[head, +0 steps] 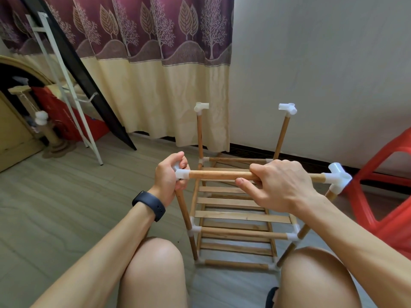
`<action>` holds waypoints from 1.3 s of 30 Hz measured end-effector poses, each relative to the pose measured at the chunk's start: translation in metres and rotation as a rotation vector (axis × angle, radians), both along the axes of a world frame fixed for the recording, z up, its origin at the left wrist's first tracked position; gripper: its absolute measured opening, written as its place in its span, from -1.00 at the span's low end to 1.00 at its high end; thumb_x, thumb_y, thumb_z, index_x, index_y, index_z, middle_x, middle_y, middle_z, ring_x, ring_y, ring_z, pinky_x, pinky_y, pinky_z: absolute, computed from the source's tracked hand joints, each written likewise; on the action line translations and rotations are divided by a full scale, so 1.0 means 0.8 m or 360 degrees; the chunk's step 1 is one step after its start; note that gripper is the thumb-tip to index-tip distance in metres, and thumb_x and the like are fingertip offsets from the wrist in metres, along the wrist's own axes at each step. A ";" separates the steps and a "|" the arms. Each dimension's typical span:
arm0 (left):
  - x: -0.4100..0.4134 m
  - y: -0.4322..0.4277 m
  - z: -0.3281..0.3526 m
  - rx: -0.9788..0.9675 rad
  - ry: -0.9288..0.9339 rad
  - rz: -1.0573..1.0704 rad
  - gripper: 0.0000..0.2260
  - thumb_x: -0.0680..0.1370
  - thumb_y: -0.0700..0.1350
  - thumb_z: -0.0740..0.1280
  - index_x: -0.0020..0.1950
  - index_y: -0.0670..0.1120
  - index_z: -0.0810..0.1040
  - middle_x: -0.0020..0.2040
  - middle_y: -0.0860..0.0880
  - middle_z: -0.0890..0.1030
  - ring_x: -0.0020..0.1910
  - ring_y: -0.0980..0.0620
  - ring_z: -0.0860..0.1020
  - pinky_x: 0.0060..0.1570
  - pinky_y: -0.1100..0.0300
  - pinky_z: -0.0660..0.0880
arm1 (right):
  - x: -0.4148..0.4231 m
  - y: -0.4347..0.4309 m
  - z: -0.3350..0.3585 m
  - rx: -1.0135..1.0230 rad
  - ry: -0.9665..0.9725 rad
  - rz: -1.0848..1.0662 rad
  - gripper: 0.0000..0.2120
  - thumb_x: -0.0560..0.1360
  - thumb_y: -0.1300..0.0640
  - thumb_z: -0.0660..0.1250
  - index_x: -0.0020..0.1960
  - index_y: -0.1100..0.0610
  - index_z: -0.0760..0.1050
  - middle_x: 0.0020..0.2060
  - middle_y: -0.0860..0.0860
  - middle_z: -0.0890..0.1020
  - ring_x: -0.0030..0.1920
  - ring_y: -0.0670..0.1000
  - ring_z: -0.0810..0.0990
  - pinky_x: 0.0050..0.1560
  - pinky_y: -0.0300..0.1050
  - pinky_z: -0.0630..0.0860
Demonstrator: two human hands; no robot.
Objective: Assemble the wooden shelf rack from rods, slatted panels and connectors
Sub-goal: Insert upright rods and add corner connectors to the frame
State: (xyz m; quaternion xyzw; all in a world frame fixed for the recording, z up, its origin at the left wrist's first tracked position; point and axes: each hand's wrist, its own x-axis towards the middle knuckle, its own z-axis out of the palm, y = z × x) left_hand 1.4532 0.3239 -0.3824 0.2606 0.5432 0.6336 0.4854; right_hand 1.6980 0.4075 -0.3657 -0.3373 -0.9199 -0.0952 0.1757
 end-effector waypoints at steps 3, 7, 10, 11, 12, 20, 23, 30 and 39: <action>0.004 0.002 0.003 -0.0040 0.0037 0.0009 -0.63 0.67 0.00 0.13 -0.32 -0.08 0.33 -0.41 -0.01 0.31 -0.60 0.11 0.25 -0.64 0.31 0.20 | -0.003 -0.001 -0.001 -0.0008 0.0017 -0.0008 -0.45 0.50 -0.45 -0.16 -0.37 -0.07 0.22 -0.51 -0.11 0.40 -0.47 -0.11 0.38 -0.45 -0.18 0.17; 0.001 0.005 0.002 -0.0074 0.0086 0.0062 -0.64 0.68 -0.01 0.14 -0.30 -0.08 0.35 -0.40 -0.03 0.33 -0.63 0.10 0.27 -0.64 0.30 0.20 | -0.013 -0.006 0.005 -0.0132 -0.0006 0.0024 -0.50 0.54 -0.43 -0.05 -0.35 -0.08 0.26 -0.46 -0.10 0.47 -0.43 -0.10 0.43 -0.40 -0.15 0.25; -0.008 0.005 -0.001 -0.0066 0.0127 -0.0069 -0.67 0.67 0.03 0.15 -0.25 -0.08 0.40 -0.37 -0.03 0.35 -0.57 0.07 0.30 -0.61 0.28 0.24 | -0.013 -0.009 0.004 -0.0133 0.0009 0.0027 -0.53 0.54 -0.42 -0.04 -0.31 -0.10 0.26 -0.42 -0.11 0.48 -0.40 -0.12 0.44 -0.38 -0.15 0.32; -0.010 0.003 -0.001 -0.0073 0.0160 -0.0124 -0.68 0.67 0.05 0.16 -0.22 -0.08 0.42 -0.37 -0.03 0.36 -0.55 0.06 0.31 -0.58 0.27 0.26 | -0.011 -0.009 0.003 -0.0141 0.0019 0.0040 -0.54 0.54 -0.43 -0.03 -0.28 -0.10 0.30 -0.39 -0.12 0.49 -0.37 -0.12 0.45 -0.35 -0.14 0.35; -0.011 0.002 -0.002 -0.0072 0.0203 -0.0168 -0.69 0.66 0.07 0.16 -0.19 -0.07 0.43 -0.37 -0.02 0.37 -0.54 0.05 0.32 -0.56 0.26 0.28 | -0.008 -0.010 0.003 -0.0157 0.0047 0.0069 -0.54 0.54 -0.43 -0.01 -0.22 -0.11 0.36 -0.34 -0.14 0.50 -0.33 -0.13 0.46 -0.30 -0.13 0.37; 0.002 -0.005 -0.013 0.0143 0.0441 -0.0057 -0.75 0.44 0.06 0.32 -0.10 -0.11 0.44 -0.40 0.01 0.36 -0.49 0.06 0.31 -0.45 0.19 0.25 | 0.098 0.010 0.013 -0.0255 0.1507 -0.0598 -0.58 0.50 -0.23 0.26 0.16 0.06 0.50 0.06 -0.10 0.52 0.11 -0.11 0.41 0.14 -0.11 0.34; 0.009 -0.002 -0.014 0.0155 0.0492 -0.0009 -0.80 0.43 0.03 0.29 -0.18 -0.09 0.41 -0.44 0.01 0.31 -0.50 0.07 0.28 -0.46 0.21 0.21 | 0.132 0.024 0.005 -0.1279 0.1727 -0.0647 -0.43 0.44 -0.37 0.23 0.10 0.12 0.51 -0.02 0.03 0.62 0.01 -0.03 0.56 0.05 -0.05 0.43; 0.012 0.005 -0.016 0.0158 0.0481 0.0107 -0.77 0.59 -0.19 0.15 -0.29 -0.08 0.34 -0.49 0.04 0.28 -0.51 0.08 0.21 -0.50 0.25 0.16 | 0.105 0.019 -0.026 -0.1451 0.1864 -0.0425 -0.59 0.57 0.08 0.33 -0.44 -0.05 0.37 -0.46 -0.13 0.38 -0.37 -0.07 0.34 -0.20 -0.06 0.34; 0.018 0.008 -0.025 0.0185 0.0505 0.0216 -0.72 0.57 -0.21 0.13 -0.35 -0.06 0.26 -0.51 0.09 0.24 -0.52 0.11 0.16 -0.51 0.25 0.12 | 0.096 0.040 -0.034 -0.1428 0.2042 -0.0410 -0.55 0.51 0.19 0.28 -0.52 -0.01 0.28 -0.55 -0.15 0.29 -0.47 -0.05 0.27 -0.32 -0.05 0.27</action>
